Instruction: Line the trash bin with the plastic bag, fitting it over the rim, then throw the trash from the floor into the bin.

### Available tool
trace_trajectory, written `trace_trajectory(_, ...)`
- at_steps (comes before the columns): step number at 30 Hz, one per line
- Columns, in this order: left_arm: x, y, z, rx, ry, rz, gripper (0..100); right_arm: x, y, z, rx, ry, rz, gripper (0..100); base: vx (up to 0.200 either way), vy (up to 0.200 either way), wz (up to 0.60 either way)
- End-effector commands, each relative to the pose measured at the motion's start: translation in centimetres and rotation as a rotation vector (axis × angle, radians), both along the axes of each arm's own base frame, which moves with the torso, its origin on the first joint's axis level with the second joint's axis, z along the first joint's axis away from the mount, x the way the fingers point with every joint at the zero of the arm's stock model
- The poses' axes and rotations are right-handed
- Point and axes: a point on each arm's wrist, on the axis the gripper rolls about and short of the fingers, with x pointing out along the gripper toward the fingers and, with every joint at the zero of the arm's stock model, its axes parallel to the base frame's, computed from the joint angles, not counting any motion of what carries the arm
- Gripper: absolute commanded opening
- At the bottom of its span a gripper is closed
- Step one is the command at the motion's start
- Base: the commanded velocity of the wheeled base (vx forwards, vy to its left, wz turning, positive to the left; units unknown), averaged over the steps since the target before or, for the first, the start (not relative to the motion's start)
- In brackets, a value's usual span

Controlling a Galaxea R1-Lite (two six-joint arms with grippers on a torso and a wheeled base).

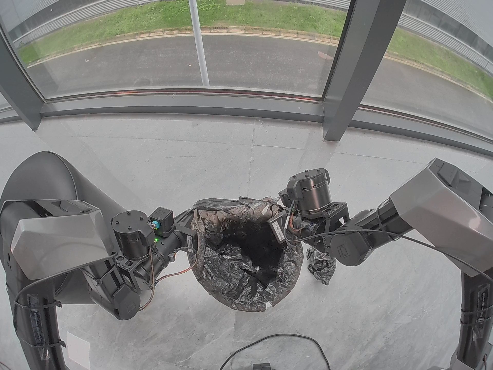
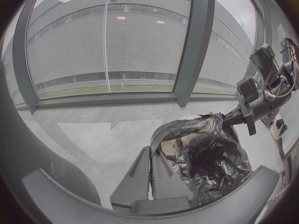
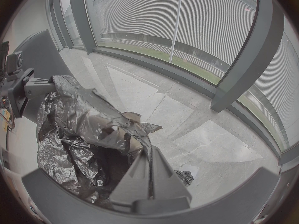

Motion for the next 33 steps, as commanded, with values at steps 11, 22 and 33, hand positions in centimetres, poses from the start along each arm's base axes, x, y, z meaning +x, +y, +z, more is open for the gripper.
trace_trajectory(11,1.3,1.5,-2.7,-0.005,0.065,-0.039,0,1.9,-0.9,-1.6,-0.001,0.008,-0.048,0,0.0,0.0,0.0)
trace_trajectory(22,2.9,1.6,-3.7,-0.017,0.055,-0.025,0,2.6,-1.0,-2.3,0.017,-0.024,-0.057,0,0.0,0.0,0.0)
trace_trajectory(33,3.9,1.3,-4.3,-0.015,0.064,-0.028,0,2.6,-1.0,-2.2,0.03,-0.024,-0.061,0,0.0,0.0,0.0)
